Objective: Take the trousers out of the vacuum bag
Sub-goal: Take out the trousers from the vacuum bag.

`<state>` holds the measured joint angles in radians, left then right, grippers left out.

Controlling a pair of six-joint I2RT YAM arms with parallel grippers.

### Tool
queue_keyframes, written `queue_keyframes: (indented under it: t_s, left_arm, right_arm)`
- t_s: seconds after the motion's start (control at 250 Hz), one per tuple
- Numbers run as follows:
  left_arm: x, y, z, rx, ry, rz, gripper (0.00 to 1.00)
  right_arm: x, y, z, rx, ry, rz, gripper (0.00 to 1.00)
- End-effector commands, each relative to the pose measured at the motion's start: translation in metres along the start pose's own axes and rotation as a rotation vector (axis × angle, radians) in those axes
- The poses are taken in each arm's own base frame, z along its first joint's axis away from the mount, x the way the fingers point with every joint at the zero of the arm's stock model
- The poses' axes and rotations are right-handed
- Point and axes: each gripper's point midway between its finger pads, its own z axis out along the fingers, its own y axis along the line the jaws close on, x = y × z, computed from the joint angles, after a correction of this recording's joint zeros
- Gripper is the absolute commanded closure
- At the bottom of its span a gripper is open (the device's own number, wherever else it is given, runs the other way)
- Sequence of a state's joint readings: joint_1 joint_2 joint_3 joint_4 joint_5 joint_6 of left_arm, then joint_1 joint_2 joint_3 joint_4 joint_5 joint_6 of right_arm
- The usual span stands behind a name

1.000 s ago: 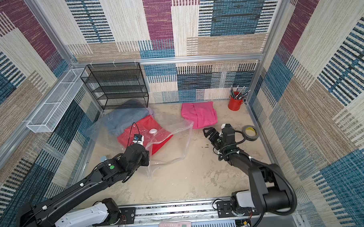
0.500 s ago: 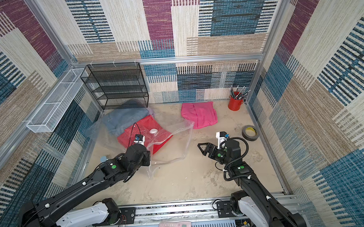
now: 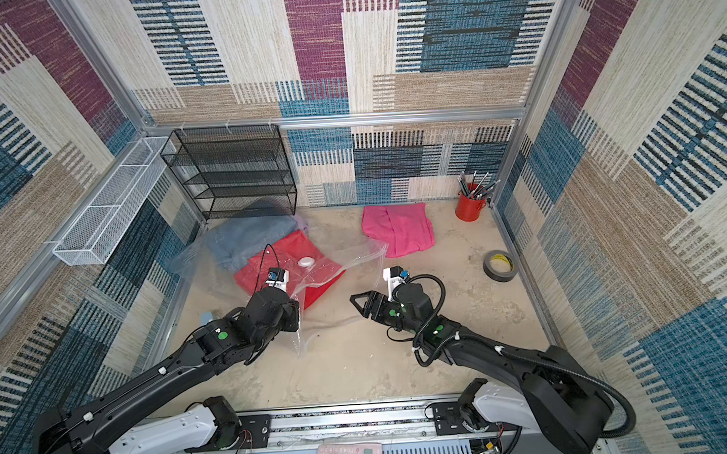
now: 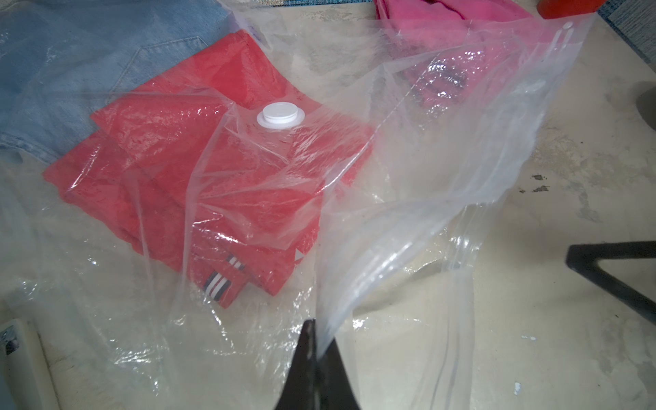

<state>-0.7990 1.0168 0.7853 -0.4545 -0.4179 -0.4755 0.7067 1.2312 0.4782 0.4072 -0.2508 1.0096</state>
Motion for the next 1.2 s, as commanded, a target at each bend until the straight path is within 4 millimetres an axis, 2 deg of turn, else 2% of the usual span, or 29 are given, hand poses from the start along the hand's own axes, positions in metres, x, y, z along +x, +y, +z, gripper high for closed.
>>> queue_keyframes:
  t_s: [0.0, 0.3, 0.58, 0.74, 1.028, 1.192]
  left_arm:
    - [-0.005, -0.006, 0.002, 0.026, -0.016, 0.007, 1.00]
    - [-0.001, -0.010, 0.008, 0.036, -0.001, 0.011, 1.00]
    - [-0.008, -0.013, 0.006, 0.045, -0.017, 0.021, 1.00]
    - [-0.008, -0.014, 0.006, 0.047, -0.016, 0.020, 1.00]
    - [-0.008, -0.015, 0.007, 0.049, -0.009, 0.016, 1.00]
    - [-0.007, -0.015, 0.007, 0.050, -0.007, 0.015, 1.00]
  right_arm:
    - [-0.019, 0.018, 0.018, -0.068, -0.088, 0.035, 0.28]
    - [-0.023, -0.006, 0.079, -0.040, -0.085, 0.113, 0.31]
    - [-0.016, -0.053, 0.125, 0.048, -0.100, 0.202, 0.38]
    - [-0.022, -0.061, 0.138, 0.062, -0.131, 0.196, 0.40]
    - [-0.015, -0.077, 0.166, 0.088, -0.102, 0.259, 0.40]
    - [-0.018, -0.075, 0.178, 0.078, -0.097, 0.258, 0.40]
